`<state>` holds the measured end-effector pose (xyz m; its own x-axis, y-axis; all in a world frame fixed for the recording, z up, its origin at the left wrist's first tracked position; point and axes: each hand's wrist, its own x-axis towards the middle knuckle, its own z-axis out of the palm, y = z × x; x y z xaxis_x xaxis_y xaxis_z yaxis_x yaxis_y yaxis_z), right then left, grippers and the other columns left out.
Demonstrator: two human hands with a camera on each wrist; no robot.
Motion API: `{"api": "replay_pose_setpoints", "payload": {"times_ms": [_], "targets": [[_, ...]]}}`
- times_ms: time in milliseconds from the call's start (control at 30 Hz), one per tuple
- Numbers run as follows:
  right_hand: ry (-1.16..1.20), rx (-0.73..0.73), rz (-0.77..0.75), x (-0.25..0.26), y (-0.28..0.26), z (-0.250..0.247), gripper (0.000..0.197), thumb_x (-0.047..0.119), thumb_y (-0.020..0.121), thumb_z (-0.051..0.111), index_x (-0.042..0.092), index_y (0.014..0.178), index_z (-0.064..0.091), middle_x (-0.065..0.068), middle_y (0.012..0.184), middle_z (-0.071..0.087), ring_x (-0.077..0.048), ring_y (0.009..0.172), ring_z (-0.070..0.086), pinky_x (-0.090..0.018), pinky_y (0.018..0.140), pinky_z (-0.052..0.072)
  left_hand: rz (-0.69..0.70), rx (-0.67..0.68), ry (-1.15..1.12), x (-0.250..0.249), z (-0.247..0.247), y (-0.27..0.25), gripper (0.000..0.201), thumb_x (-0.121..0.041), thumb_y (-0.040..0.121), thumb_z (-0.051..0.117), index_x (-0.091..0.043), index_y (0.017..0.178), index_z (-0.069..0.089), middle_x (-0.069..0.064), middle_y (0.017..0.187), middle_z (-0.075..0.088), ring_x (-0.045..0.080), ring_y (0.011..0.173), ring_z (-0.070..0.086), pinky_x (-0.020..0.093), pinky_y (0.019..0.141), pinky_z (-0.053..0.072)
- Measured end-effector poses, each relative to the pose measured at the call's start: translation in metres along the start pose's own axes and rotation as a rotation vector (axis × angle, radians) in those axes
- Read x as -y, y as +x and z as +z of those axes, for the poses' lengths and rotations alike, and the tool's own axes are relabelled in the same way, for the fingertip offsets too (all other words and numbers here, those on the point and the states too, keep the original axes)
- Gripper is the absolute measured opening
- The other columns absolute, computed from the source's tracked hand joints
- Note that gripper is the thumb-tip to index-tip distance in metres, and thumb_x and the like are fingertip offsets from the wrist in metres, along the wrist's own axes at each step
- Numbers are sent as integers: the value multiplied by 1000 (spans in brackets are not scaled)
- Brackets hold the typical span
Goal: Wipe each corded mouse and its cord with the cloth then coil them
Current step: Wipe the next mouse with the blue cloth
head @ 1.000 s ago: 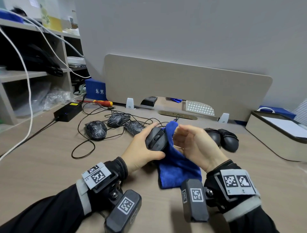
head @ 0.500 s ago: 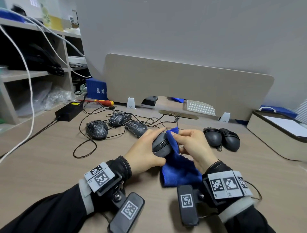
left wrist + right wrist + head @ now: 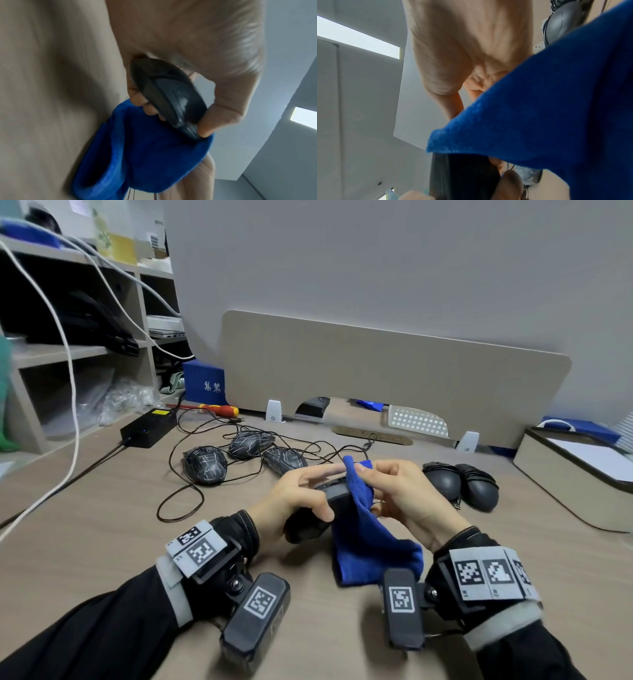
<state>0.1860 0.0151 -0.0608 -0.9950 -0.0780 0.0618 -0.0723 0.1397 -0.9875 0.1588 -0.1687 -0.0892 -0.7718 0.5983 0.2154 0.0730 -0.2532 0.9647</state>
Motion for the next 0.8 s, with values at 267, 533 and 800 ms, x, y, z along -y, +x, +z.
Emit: {"api": "replay_pose_setpoints", "payload": {"times_ms": [267, 533, 800], "targets": [[-130, -27, -118, -7, 4, 11, 23, 19, 105, 50, 7, 88, 61, -13, 75, 61, -17, 66, 55, -23, 51, 40, -314, 78, -340, 1, -4, -3, 33, -29, 49, 74, -12, 77, 69, 9, 73, 55, 16, 45, 38, 20, 41, 23], [-177, 35, -77, -11, 5, 6, 25, 19, 104, 51, -4, 101, 62, -12, 82, 59, -18, 72, 52, -30, 59, 40, -262, 83, -106, -2, 4, -6, 22, -42, 70, 64, -25, 84, 67, 7, 69, 49, 15, 43, 33, 20, 42, 23], [65, -182, 51, -17, 13, 0, 24, 10, 99, 54, -10, 100, 68, -14, 75, 60, -21, 57, 49, -22, 45, 35, -185, -36, 458, -6, -16, 1, 72, -51, 53, 74, -22, 117, 59, 3, 94, 68, 11, 80, 63, 23, 73, 49]]}}
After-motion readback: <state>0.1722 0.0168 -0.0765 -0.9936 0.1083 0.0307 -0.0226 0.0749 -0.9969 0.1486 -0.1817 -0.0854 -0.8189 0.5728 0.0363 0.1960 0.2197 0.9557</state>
